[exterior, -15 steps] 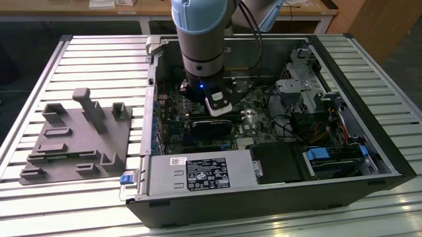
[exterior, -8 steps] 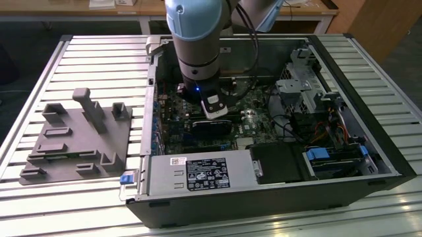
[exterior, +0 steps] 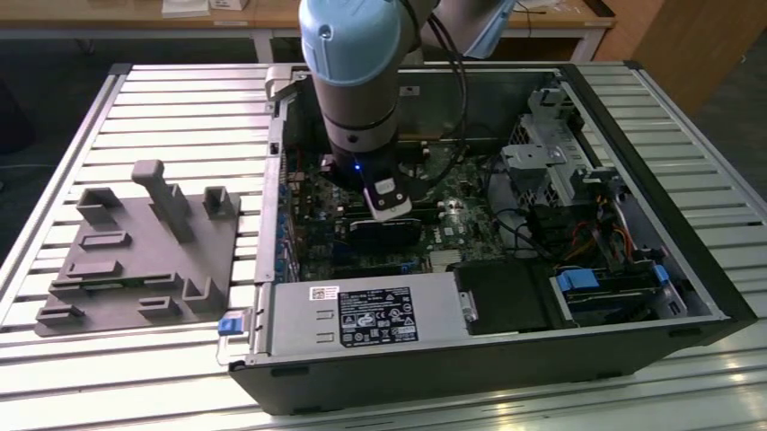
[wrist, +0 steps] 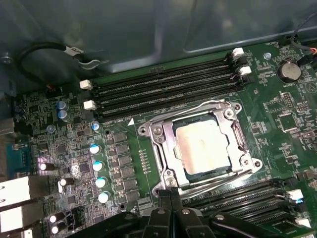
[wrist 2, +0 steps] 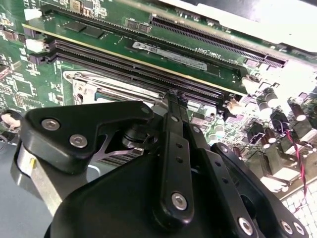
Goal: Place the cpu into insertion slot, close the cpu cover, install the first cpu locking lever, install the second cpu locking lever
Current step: 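Install the second cpu locking lever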
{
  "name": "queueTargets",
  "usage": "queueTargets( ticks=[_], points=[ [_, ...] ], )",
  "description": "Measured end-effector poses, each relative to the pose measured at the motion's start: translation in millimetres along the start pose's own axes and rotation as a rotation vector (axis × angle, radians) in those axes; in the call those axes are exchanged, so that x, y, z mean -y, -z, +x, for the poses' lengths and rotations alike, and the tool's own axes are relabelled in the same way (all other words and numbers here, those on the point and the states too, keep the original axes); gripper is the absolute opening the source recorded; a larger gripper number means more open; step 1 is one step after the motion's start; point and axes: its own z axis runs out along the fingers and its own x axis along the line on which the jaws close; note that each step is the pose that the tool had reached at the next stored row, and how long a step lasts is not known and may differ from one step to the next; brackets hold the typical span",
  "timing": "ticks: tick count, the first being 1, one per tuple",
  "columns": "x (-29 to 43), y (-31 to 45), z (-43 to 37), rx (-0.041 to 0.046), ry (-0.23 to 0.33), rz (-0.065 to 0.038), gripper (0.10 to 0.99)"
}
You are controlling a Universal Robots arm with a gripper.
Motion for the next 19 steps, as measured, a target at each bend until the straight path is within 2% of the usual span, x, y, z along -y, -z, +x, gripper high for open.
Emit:
queueTargets(
  ticks=[7, 19],
  points=[
    [1.1, -2.9, 0.9, -0.0032, -0.001, -0.012, 0.106],
    [2.6, -6.0, 3.5, -0.0036, -0.001, -0.013, 0.106]
  ],
)
